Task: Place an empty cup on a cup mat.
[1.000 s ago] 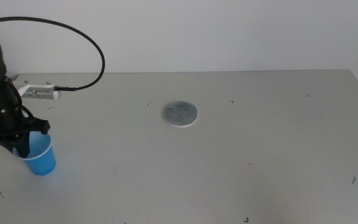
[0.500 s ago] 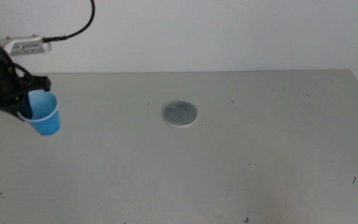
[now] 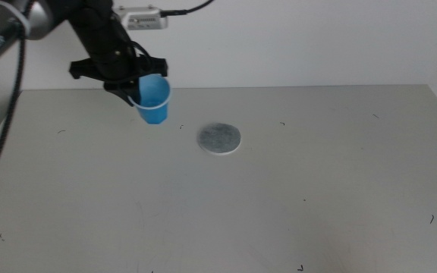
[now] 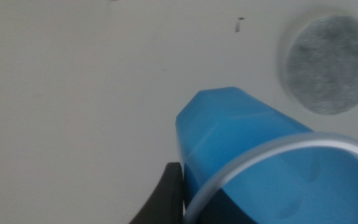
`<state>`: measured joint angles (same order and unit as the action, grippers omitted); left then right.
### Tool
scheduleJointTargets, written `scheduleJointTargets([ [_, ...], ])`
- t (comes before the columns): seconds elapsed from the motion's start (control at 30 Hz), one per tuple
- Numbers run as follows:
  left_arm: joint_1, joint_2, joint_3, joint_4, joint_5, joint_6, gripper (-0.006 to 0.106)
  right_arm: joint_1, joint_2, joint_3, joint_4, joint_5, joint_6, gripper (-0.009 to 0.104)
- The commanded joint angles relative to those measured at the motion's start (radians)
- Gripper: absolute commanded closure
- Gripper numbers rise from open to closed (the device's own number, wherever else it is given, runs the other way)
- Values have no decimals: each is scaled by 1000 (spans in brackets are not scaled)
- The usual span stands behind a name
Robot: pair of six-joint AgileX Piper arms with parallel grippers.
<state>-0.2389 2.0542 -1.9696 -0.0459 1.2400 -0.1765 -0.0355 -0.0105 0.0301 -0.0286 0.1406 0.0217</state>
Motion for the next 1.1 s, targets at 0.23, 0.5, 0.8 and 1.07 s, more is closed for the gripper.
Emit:
scheduleJointTargets([
  [0.23, -170, 188, -325, -13, 71, -89, 100, 0, -26, -8, -14, -75, -5, 1],
  [0.5, -183, 312, -445, -63, 62, -94, 100, 0, -26, -8, -14, -75, -5, 1],
  [0.8, -183, 348, -446, -63, 18, -57, 99, 0, -26, -8, -14, -75, -5, 1],
  [1.07, -183, 348, -446, -68, 14, -8, 62, 0, -26, -8, -14, -75, -5, 1],
])
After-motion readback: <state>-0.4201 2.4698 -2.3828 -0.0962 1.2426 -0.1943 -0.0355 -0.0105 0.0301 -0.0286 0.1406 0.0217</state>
